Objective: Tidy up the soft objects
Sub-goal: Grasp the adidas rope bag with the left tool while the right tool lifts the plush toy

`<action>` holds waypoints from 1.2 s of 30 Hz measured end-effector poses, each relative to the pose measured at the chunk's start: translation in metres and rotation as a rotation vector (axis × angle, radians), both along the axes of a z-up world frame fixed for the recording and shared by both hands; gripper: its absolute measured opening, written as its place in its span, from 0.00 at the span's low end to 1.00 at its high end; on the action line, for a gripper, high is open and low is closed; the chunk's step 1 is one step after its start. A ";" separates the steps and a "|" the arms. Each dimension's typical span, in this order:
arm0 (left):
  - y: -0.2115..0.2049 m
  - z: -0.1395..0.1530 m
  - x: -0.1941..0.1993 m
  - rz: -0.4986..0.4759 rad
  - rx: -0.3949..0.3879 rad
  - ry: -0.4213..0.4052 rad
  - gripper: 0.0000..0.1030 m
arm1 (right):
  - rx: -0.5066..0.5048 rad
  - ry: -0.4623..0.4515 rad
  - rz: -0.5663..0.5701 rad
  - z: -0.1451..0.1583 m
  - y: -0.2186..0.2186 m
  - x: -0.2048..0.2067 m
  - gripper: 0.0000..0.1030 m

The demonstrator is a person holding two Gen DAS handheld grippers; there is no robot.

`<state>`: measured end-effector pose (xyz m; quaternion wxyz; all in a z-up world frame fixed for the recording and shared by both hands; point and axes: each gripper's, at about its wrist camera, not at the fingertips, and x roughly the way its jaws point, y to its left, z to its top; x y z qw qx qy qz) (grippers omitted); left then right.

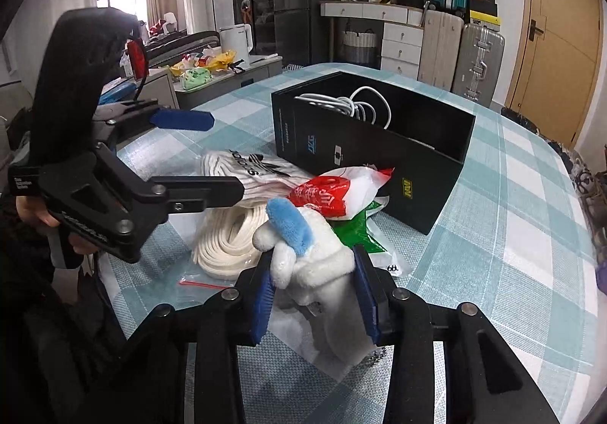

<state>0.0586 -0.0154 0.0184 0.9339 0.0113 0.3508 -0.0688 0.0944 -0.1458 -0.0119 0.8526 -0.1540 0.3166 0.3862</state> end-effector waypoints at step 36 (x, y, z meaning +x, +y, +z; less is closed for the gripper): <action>-0.007 -0.001 0.001 -0.014 -0.001 0.002 0.47 | 0.025 -0.016 -0.024 0.004 -0.008 0.003 0.38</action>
